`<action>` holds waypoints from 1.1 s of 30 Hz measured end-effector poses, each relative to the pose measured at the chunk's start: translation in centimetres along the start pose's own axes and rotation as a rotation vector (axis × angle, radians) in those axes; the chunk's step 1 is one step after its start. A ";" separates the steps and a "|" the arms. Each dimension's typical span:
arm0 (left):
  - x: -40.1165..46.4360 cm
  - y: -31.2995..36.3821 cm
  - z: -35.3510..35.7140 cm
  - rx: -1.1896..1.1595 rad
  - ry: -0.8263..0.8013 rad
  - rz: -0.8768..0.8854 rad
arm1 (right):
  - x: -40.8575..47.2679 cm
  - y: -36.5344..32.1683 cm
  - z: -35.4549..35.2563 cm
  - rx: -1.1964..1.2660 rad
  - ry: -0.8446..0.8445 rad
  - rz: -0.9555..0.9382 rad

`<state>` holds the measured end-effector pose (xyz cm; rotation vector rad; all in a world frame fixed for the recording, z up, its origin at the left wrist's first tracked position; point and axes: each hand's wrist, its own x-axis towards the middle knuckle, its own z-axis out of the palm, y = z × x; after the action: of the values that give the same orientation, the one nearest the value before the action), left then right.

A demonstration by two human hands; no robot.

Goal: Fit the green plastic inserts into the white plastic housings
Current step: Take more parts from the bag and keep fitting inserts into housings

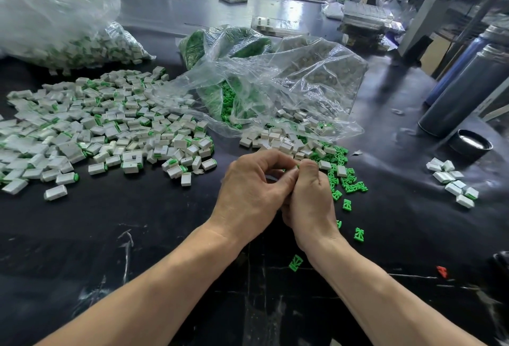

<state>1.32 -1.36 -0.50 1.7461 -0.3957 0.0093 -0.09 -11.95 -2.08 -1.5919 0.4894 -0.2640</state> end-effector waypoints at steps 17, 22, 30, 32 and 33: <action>0.5 0.2 -0.8 0.107 0.073 0.062 | 0.4 0.0 -1.5 0.026 -0.084 -0.114; 1.1 -0.2 -1.8 0.135 0.105 0.089 | 1.0 -0.6 -2.9 -0.148 -0.084 -0.429; 1.2 -0.5 -1.9 0.172 0.077 0.092 | 0.8 -1.0 -3.1 -0.320 -0.090 -0.652; 1.1 -0.5 -1.9 0.174 0.071 0.084 | 0.8 -1.2 -3.2 -0.382 -0.074 -0.709; 1.1 -0.5 -2.0 0.173 0.070 0.083 | 0.9 -1.3 -3.3 -0.408 -0.074 -0.727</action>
<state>2.91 0.32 -0.30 1.8932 -0.4257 0.1685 -0.60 -15.28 -0.63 -2.1327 -0.1280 -0.6810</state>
